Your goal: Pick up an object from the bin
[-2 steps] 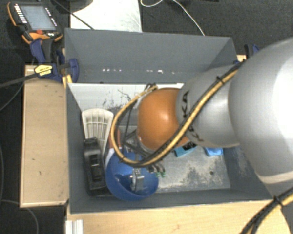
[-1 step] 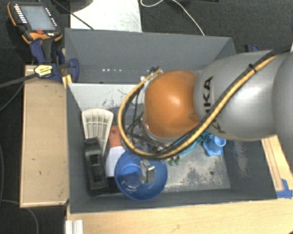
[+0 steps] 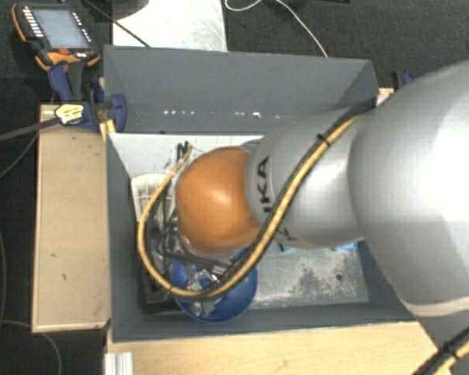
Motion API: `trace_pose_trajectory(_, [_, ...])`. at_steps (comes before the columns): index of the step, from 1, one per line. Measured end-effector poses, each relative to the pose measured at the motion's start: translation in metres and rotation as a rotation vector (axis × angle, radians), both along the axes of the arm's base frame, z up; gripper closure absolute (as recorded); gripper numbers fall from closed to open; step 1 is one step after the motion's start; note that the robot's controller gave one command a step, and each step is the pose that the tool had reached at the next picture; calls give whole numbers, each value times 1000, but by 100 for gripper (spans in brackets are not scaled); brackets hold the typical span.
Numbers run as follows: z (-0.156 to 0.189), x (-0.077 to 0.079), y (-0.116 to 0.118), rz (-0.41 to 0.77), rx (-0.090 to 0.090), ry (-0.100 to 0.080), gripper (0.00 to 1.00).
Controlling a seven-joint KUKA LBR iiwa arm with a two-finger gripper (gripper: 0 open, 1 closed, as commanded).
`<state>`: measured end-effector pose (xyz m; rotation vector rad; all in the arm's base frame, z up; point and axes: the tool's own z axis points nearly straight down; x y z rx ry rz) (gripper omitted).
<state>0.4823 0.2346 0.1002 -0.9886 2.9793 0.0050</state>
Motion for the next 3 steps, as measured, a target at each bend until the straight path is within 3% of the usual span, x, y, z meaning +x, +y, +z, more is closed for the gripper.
trace_pose_trajectory(1, [-22,8,-31,132,13,-33,0])
trace_pose_trajectory(2, [-25,38,-32,553,-2,-13,100])
trace_pose_trajectory(3, [-25,38,-32,552,-2,-12,100])
